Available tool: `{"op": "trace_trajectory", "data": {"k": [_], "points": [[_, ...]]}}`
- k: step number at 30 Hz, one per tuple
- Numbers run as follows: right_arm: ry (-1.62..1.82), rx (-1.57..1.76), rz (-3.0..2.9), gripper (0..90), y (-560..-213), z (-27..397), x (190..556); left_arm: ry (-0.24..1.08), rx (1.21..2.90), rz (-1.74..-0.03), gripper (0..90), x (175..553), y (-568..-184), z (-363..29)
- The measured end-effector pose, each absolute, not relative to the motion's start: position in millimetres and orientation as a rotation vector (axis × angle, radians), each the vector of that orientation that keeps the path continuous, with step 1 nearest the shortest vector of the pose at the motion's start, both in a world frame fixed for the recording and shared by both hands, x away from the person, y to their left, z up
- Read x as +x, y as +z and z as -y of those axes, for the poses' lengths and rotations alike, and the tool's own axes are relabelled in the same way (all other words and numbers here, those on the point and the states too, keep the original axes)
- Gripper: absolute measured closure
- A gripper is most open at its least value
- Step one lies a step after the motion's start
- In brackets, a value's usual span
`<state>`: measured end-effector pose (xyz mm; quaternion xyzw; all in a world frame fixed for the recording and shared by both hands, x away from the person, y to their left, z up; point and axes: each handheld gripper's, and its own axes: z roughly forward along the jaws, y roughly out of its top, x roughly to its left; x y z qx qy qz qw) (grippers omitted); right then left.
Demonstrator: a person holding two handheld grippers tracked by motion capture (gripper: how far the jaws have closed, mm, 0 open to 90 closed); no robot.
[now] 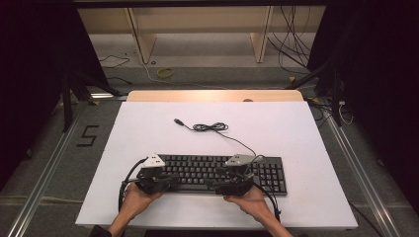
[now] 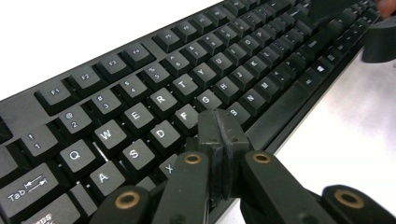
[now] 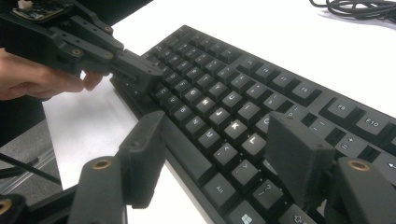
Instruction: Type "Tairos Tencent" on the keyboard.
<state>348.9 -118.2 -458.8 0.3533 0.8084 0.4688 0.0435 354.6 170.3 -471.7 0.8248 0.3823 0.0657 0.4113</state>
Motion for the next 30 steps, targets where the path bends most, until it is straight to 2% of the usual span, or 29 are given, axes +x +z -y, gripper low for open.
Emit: {"op": "trace_trajectory", "data": {"k": [30], "points": [[1.457,1.064,-2.468,37.9,-454,124,338,0.159,2.115,-1.007,89.4,359,-478,-166]]}}
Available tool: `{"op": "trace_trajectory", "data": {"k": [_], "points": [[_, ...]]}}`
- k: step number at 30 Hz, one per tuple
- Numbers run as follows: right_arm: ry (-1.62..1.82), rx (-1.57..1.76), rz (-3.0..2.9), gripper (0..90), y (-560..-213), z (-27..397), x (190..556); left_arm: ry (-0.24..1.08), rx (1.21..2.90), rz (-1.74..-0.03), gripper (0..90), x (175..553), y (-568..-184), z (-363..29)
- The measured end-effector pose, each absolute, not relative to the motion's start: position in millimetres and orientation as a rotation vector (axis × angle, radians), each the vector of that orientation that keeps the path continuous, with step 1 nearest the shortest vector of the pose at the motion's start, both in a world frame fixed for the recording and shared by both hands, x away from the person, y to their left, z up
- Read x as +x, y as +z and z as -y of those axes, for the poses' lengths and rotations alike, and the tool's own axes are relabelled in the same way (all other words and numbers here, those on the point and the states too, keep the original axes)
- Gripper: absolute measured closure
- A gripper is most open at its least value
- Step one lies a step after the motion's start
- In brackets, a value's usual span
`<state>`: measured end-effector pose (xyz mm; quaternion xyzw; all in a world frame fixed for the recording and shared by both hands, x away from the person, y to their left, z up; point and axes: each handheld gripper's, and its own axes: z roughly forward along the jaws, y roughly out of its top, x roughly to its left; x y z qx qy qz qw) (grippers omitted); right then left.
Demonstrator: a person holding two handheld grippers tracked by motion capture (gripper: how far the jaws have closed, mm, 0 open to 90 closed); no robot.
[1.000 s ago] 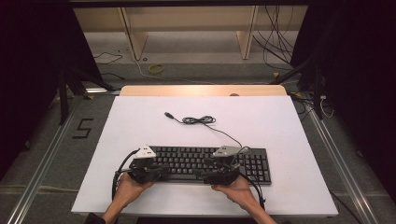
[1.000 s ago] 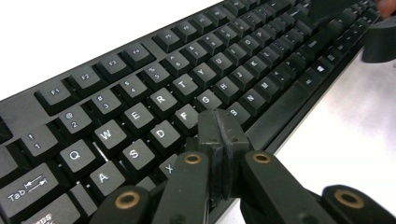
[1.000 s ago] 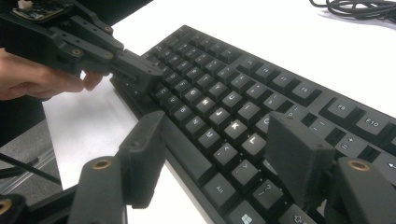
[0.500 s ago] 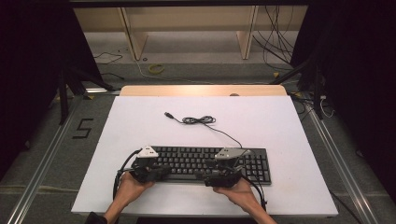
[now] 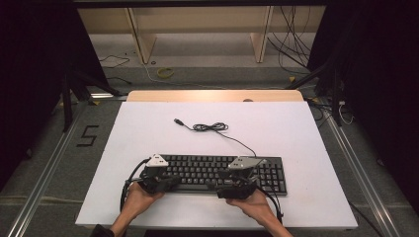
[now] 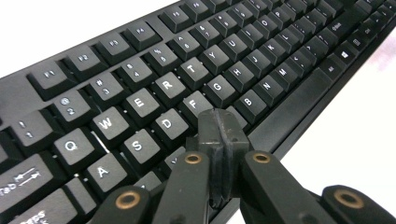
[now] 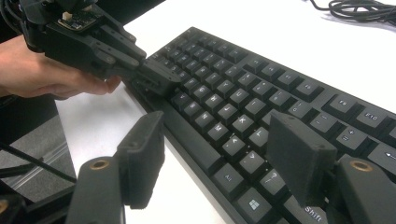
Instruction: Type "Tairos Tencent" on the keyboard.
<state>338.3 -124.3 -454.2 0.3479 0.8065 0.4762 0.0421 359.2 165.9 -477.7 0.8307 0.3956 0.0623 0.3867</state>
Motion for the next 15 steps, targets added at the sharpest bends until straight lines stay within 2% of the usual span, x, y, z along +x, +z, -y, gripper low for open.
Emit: {"op": "trace_trajectory", "data": {"k": [9,15], "points": [[1.466,1.057,-2.466,37.8,-453.5,123.8,337.8,0.159,2.056,-1.005,86.8,358.6,-470.4,-171.1],[1.468,1.057,-2.465,37.5,-453.4,123.7,337.7,0.152,2.027,-1.007,77.2,358.6,-468.7,-173.6]]}}
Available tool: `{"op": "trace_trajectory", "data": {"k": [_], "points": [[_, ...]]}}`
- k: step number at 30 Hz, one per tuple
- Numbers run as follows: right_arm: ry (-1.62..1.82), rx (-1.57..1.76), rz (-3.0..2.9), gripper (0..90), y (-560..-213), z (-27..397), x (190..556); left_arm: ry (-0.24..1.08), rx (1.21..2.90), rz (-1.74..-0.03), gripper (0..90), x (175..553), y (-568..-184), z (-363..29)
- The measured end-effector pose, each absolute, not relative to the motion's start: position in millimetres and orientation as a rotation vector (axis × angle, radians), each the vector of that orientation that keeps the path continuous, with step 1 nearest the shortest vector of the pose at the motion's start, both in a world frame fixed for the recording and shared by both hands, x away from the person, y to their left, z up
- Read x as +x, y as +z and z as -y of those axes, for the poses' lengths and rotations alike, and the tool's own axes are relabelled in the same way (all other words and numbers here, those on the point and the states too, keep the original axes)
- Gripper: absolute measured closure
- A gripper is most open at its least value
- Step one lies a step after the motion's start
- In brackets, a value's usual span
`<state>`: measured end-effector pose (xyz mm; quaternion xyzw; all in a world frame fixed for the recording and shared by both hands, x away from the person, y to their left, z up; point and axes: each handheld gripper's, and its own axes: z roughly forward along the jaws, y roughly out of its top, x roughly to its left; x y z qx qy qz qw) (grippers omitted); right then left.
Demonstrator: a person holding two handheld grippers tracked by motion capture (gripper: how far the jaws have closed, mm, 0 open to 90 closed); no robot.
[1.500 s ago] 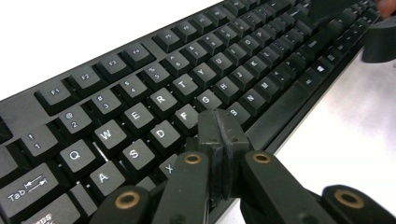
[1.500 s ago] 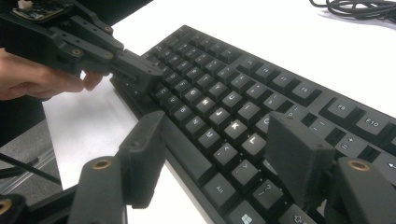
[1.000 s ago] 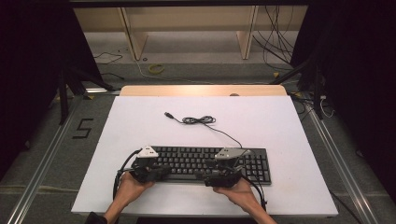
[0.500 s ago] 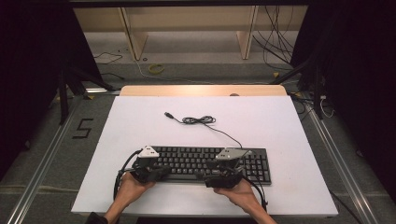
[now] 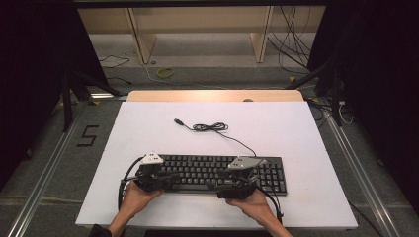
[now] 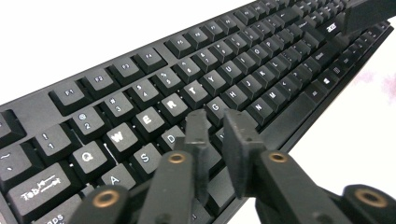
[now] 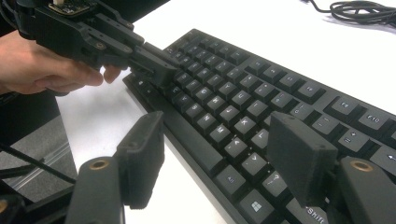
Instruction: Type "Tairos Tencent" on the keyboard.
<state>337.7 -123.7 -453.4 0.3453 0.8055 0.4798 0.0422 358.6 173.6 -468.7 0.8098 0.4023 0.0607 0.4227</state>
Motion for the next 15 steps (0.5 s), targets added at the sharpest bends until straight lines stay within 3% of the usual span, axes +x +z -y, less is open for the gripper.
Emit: {"op": "trace_trajectory", "data": {"k": [7,15], "points": [[1.471,1.054,-2.465,36.1,-453.2,123.1,337.1,0.142,1.984,-0.992,55.8,358.4,-465.1,-176.0],[1.482,1.05,-2.459,35.2,-452.2,123.0,336.5,0.146,1.918,-0.999,41.9,358.5,-461.3,-181.5]]}}
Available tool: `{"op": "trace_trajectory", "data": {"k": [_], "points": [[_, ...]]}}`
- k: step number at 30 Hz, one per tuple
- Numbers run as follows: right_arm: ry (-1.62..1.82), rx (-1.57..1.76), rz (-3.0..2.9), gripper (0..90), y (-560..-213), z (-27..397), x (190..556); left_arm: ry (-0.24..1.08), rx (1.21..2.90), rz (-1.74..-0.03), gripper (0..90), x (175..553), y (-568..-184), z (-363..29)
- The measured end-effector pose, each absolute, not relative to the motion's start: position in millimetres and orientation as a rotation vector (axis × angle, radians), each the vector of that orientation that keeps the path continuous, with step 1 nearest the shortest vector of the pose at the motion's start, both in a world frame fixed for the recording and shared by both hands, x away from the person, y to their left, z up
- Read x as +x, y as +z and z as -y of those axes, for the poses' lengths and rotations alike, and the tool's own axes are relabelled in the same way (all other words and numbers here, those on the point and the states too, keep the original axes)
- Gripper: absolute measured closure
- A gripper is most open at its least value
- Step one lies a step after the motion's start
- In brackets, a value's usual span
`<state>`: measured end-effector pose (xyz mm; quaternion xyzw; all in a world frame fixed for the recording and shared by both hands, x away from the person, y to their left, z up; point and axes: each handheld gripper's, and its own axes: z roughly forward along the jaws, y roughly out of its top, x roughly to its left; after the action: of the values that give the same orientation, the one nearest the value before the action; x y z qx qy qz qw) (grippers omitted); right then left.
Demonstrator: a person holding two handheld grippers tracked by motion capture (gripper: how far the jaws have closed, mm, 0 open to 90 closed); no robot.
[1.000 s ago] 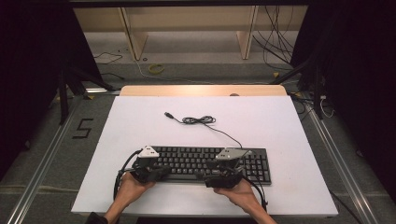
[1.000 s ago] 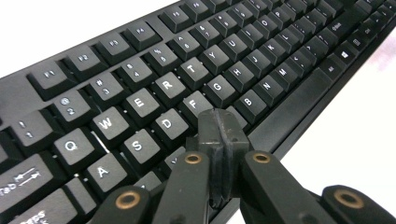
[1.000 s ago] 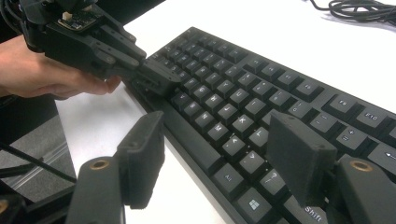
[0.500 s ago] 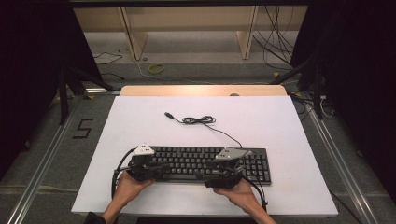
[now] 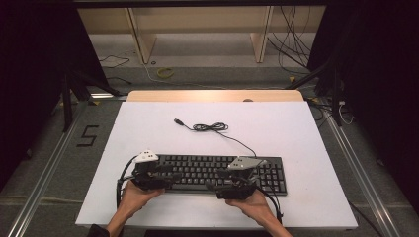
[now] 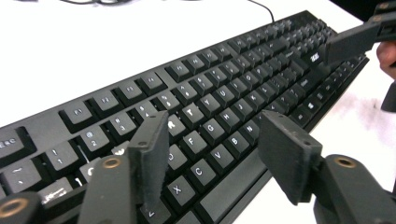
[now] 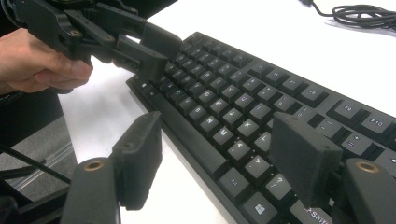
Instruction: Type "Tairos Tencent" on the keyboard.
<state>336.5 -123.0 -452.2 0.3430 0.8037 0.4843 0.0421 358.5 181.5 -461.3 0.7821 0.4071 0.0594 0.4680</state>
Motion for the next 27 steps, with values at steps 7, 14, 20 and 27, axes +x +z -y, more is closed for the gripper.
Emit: {"op": "trace_trajectory", "data": {"k": [7,14,20,27], "points": [[1.486,1.041,-2.466,34.2,-452,122,336,0.172,1.882,-1.029,32.1,360,-459,-186],[1.491,1.034,-2.463,34.1,-452,121,335,0.195,1.863,-1.064,26.6,362,-457,-189],[1.494,1.031,-2.467,34.1,-452,120,334,0.207,1.865,-1.08,25.6,364,-456,-191],[1.494,1.029,-2.469,34.2,-452,120,334,0.228,1.866,-1.099,25.5,368,-456,-192]]}}
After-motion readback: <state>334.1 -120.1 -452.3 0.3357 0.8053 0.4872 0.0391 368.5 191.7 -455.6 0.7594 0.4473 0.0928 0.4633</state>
